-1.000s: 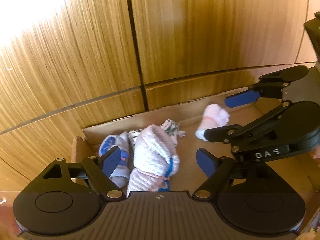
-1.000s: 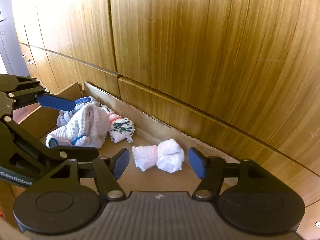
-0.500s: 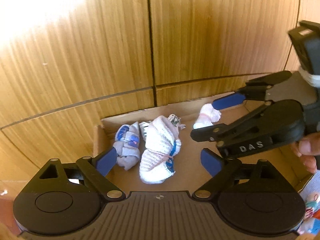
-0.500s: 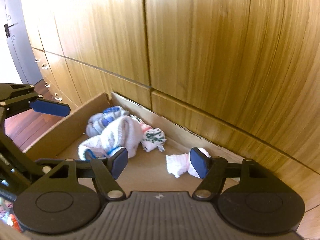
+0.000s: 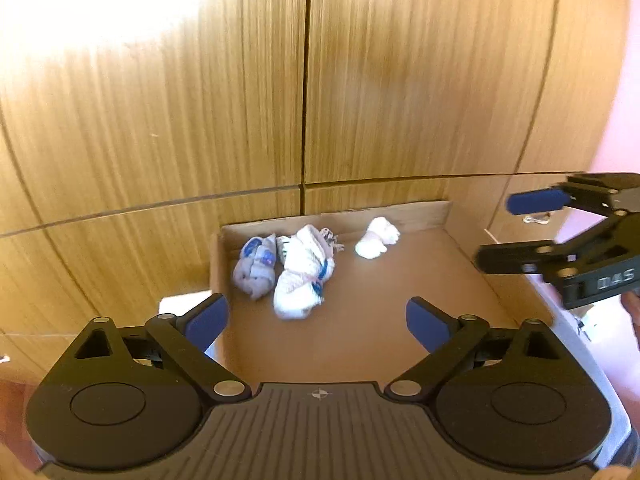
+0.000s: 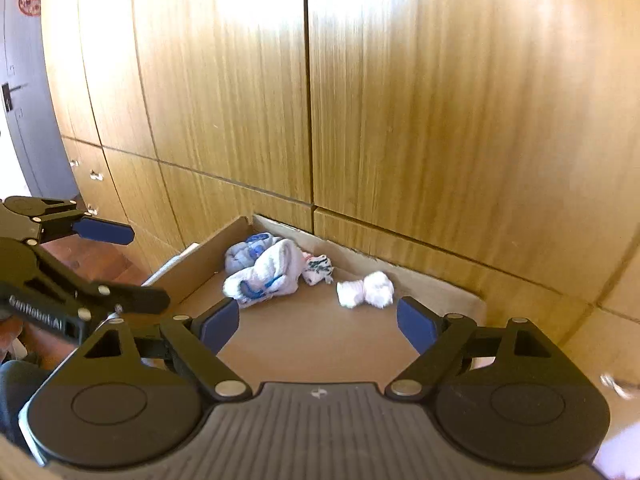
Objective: Organize objects
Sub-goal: 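Move both tools back over the remaining socks on the towel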
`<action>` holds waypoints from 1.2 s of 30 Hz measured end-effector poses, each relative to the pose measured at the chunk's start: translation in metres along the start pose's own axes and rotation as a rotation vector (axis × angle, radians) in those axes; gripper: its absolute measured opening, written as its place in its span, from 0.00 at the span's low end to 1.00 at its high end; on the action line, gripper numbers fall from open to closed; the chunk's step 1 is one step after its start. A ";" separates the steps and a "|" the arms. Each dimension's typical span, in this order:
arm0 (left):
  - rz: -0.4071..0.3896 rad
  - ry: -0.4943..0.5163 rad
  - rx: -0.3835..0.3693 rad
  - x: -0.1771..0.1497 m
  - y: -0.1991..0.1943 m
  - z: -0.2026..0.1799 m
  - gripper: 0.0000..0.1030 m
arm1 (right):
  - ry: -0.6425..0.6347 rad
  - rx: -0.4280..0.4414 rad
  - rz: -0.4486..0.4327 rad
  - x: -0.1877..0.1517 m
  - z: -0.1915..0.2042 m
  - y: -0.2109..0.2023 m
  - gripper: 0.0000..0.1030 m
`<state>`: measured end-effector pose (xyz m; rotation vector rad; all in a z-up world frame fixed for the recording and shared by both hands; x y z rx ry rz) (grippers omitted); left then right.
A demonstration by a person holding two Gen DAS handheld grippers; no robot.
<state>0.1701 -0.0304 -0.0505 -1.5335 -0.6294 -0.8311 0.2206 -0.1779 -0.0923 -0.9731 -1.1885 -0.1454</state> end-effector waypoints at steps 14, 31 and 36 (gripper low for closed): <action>-0.063 -0.056 0.098 -0.102 -0.094 0.015 0.99 | 0.082 -0.160 -0.107 -0.104 0.028 -0.118 0.94; -0.029 0.016 0.180 -0.152 -0.054 0.014 0.89 | 0.199 -0.290 -0.062 -0.167 -0.010 -0.107 0.76; -0.017 0.022 0.161 -0.152 -0.047 0.017 0.77 | 0.219 -0.252 -0.079 -0.171 -0.007 -0.113 0.68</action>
Point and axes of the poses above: each gripper's, at about its wrist camera, not at the fingertips, and y roughly the way its jaws point, z to its left, x to its top, the point moved 9 cm from there along y, roughly the way its jaws point, and after that the axes turned 4 degrees about -z, right-handed, at the moved point
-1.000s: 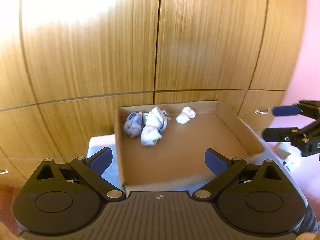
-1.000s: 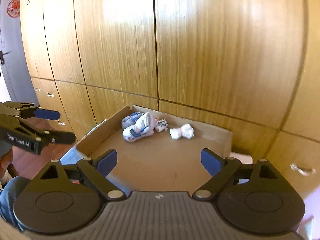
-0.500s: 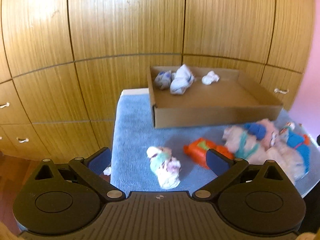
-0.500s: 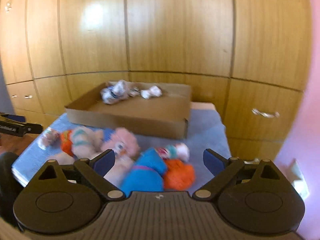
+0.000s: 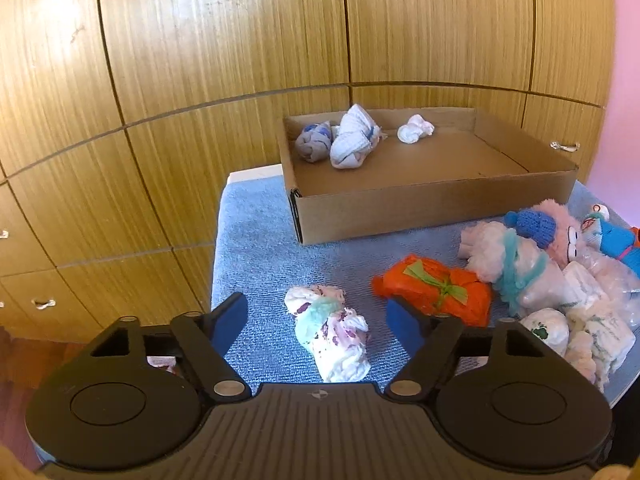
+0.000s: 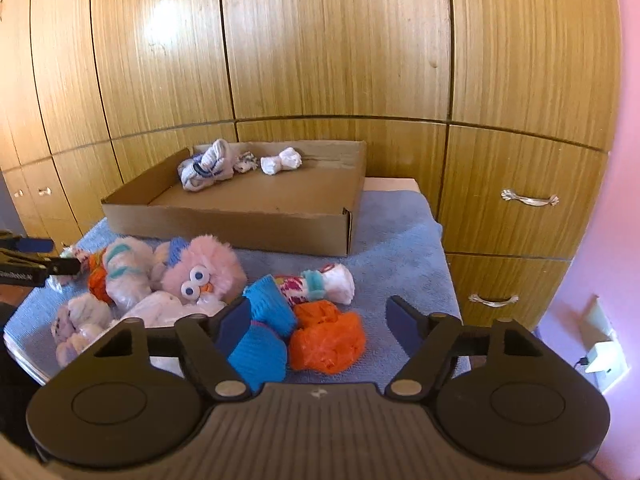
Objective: Organize objects
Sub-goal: 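Move both tools back over the remaining socks on the towel, then grasp the orange sock ball with the right gripper while the left grasps the pink-white patterned sock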
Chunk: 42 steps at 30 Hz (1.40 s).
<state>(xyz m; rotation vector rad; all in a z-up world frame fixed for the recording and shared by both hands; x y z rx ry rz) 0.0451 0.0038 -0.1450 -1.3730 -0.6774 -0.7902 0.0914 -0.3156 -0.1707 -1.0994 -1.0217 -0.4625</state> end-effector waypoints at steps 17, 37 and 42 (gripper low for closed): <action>0.063 -0.044 -0.054 -0.016 0.014 -0.006 0.69 | -0.044 0.083 0.066 -0.011 -0.022 0.015 0.53; 0.049 -0.045 -0.067 -0.014 0.012 -0.006 0.47 | -0.026 0.254 0.125 -0.022 -0.025 0.024 0.48; 0.055 -0.047 -0.074 -0.013 0.010 -0.004 0.36 | -0.023 0.290 0.117 -0.020 -0.020 0.016 0.34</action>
Point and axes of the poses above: each gripper's, at about its wrist camera, not at the fingertips, and y roughly the way its jaws point, z to its left, x to its top, the point moved 9 cm from there along y, roughly the way its jaws point, and after that the axes turned 4 degrees about -z, right-handed, at the moved point
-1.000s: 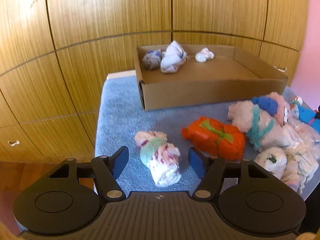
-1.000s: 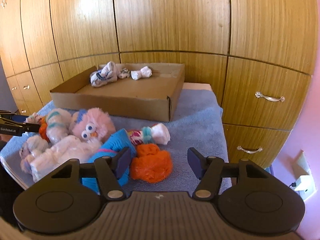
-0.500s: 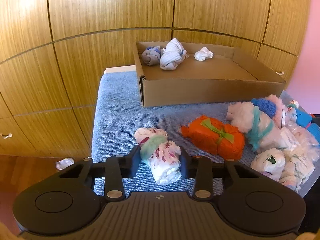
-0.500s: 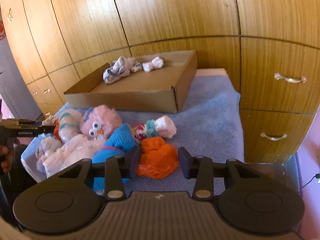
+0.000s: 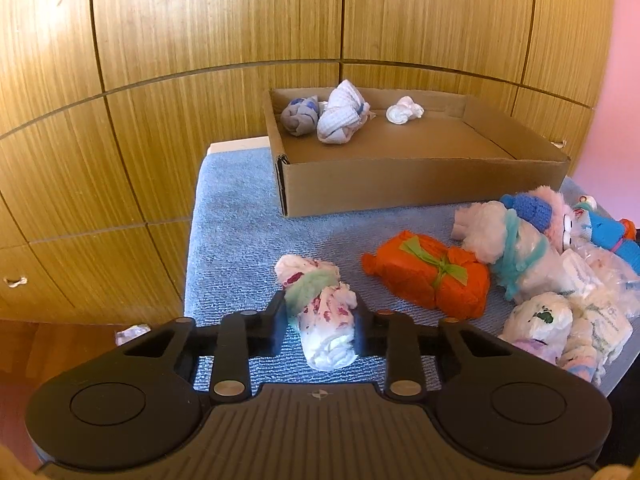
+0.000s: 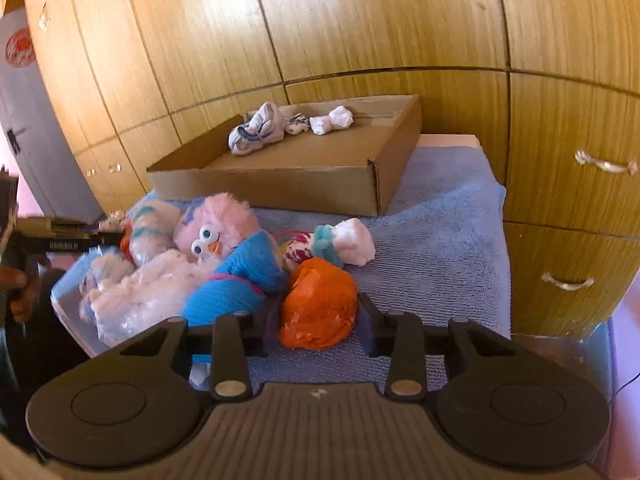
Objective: Organize objects
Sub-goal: 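Grasp the orange sock ball with the right gripper while the left grasps the pink-white patterned sock, then carry both socks into the tray and open both grippers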
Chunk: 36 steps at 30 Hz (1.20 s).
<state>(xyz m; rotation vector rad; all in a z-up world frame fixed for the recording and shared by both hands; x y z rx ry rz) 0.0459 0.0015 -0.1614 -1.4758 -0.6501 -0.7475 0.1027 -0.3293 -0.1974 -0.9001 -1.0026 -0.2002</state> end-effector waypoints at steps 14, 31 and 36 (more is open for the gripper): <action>-0.083 0.058 -0.050 0.058 -0.027 -0.014 0.35 | -0.038 -0.012 -0.117 0.059 -0.001 -0.041 0.33; -0.005 0.180 -0.259 0.191 0.135 -0.117 0.35 | -0.195 0.003 -0.071 0.195 -0.021 0.107 0.34; 0.054 0.217 -0.270 0.176 0.182 -0.128 0.35 | -0.211 -0.005 0.020 0.188 -0.038 0.165 0.33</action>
Point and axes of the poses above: each gripper's, at about its wrist camera, not at the fingertips, and y roughly the way its jaws point, z to its left, x to its top, the point moved 9 cm from there along y, roughly the way its jaws point, and after that the axes turned 4 degrees about -z, right-handed, at the moved point
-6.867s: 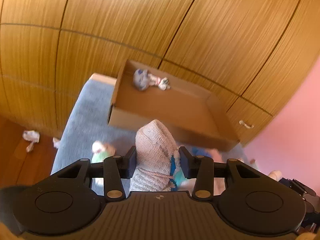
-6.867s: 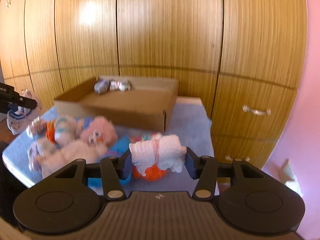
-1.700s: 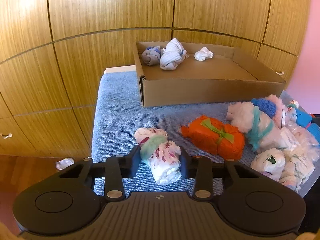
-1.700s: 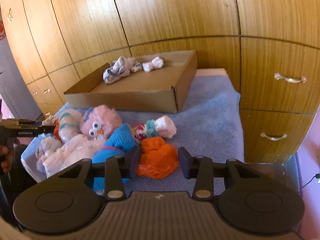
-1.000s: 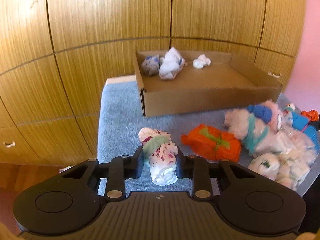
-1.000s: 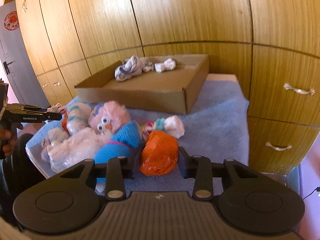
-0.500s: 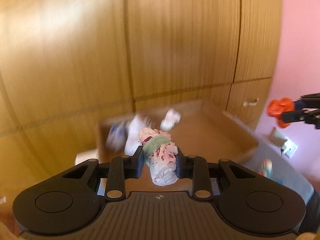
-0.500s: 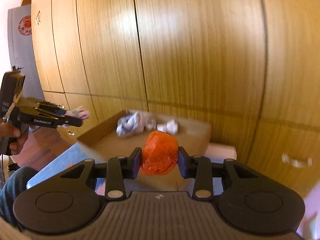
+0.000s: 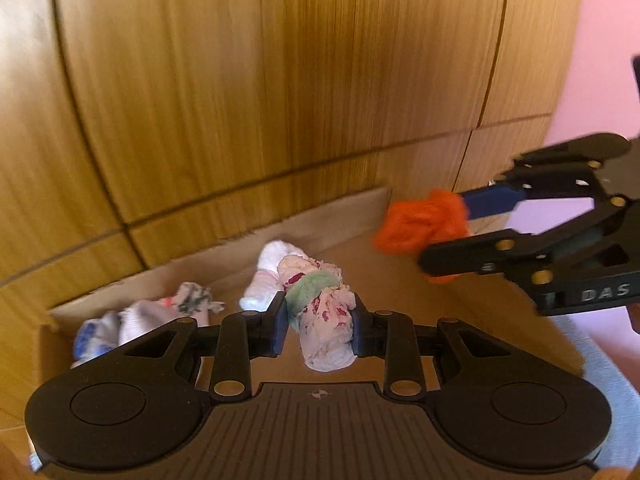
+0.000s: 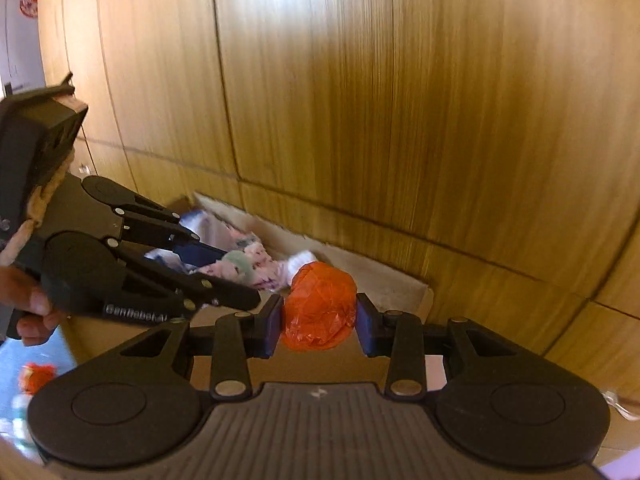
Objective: Organize objects
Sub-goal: 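Carry both socks into the tray and open both grippers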
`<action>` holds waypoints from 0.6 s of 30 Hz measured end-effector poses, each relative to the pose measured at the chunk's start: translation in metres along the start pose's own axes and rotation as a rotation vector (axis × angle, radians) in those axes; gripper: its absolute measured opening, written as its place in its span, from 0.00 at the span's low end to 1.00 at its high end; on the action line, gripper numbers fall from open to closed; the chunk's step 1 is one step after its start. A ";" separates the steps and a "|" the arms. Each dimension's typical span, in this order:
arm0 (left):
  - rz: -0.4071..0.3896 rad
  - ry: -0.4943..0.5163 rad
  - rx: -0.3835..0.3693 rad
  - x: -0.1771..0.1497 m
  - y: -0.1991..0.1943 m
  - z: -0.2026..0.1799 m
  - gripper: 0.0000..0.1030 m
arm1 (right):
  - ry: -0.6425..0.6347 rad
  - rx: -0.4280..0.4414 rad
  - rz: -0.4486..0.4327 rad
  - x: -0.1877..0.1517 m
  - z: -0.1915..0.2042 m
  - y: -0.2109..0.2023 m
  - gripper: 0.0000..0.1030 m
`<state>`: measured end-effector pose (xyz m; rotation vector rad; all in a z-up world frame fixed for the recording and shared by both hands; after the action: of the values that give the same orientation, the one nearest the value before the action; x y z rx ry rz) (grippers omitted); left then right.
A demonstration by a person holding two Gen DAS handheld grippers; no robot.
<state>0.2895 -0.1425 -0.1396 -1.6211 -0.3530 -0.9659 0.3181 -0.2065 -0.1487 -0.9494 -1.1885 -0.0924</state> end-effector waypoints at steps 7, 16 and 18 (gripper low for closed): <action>0.040 0.031 0.051 -0.006 0.029 0.015 0.35 | -0.055 -0.003 0.098 -0.007 -0.008 0.048 0.34; 0.054 0.008 0.084 -0.013 0.036 0.029 0.35 | -0.124 0.022 0.145 -0.004 0.002 0.073 0.34; 0.055 0.005 0.090 -0.011 0.040 0.028 0.36 | -0.130 0.018 0.144 -0.003 0.002 0.075 0.34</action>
<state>0.3218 -0.1257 -0.1746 -1.5389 -0.3420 -0.8997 0.3549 -0.1590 -0.1946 -1.0345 -1.2341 0.0962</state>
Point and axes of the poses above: each gripper's, at about its wrist camera, not at the fingertips, and y roughly the way its jaws point, z to its left, x to its top, the point moved 9 cm from there along y, roughly the way its jaws point, and after that the axes turned 4 degrees about -z, right-handed, at the moved point
